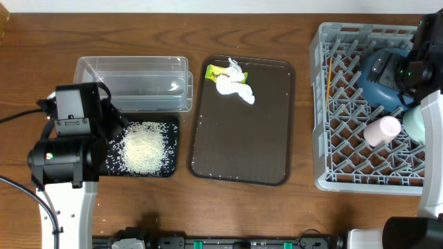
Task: Sort waste into correct bins and load items into the dishwasher rack
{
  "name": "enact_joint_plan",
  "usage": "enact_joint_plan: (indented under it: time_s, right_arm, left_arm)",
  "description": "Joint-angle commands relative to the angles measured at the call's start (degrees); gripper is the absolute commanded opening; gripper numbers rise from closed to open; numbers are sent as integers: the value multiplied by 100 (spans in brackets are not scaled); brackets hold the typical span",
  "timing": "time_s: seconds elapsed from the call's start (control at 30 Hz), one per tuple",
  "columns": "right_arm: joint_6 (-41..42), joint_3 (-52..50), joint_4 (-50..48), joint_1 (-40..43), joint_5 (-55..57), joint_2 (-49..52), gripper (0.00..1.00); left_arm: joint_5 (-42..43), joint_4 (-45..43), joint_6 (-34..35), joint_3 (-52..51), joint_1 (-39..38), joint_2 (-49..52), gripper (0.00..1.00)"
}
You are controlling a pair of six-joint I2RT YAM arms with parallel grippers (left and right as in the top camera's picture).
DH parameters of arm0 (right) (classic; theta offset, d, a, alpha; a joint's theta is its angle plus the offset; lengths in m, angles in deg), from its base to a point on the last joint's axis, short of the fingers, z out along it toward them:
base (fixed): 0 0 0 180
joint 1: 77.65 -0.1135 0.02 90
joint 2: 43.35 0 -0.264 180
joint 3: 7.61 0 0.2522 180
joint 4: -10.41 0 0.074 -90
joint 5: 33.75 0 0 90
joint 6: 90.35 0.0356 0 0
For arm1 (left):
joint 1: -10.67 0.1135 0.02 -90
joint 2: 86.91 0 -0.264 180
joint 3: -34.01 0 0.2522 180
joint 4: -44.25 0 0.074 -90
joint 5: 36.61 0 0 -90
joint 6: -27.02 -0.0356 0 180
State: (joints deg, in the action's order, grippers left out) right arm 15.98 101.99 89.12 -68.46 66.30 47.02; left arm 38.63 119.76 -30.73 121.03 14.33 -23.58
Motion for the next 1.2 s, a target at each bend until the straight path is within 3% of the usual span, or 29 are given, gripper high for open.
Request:
enact_joint_plan:
  time_s: [0.0, 0.13, 0.17, 0.2, 0.3, 0.4, 0.47, 0.57, 0.67, 0.83, 1.17]
  right_arm:
    - [81, 0, 9, 26, 0, 7, 99]
    - [81, 0, 9, 26, 0, 7, 99]
    - [81, 0, 9, 26, 0, 7, 99]
    - [81, 0, 9, 26, 0, 7, 99]
    - [79, 0, 9, 26, 0, 7, 99]
    - [81, 0, 9, 26, 0, 7, 99]
    - [81, 0, 9, 26, 0, 7, 99]
    - [81, 0, 9, 26, 0, 7, 99]
    - [81, 0, 9, 26, 0, 7, 99]
    - [81, 0, 9, 26, 0, 7, 99]
    - [81, 0, 9, 26, 0, 7, 99]
  left_arm:
    - [922, -55, 363, 70, 28, 26, 91]
    - [3578, -81, 942, 70, 28, 28, 91]
    - [3886, -87, 1043, 70, 28, 28, 91]
    - [4129, -107, 1152, 70, 28, 28, 99]
    - [4577, -243, 1432, 70, 28, 26, 98]
    - [5729, -1386, 621, 70, -151, 33, 98]
    - [5980, -2050, 439, 98, -385, 79, 98]
    - [5746, -2354, 315, 411, -861, 448, 98]
    - [5263, -2015, -140, 962, -1333, 1209, 98]
    - [3720, -1342, -614, 1910, -1952, 2848, 98]
    - [1725, -2269, -918, 2081, -2765, 4822, 98]
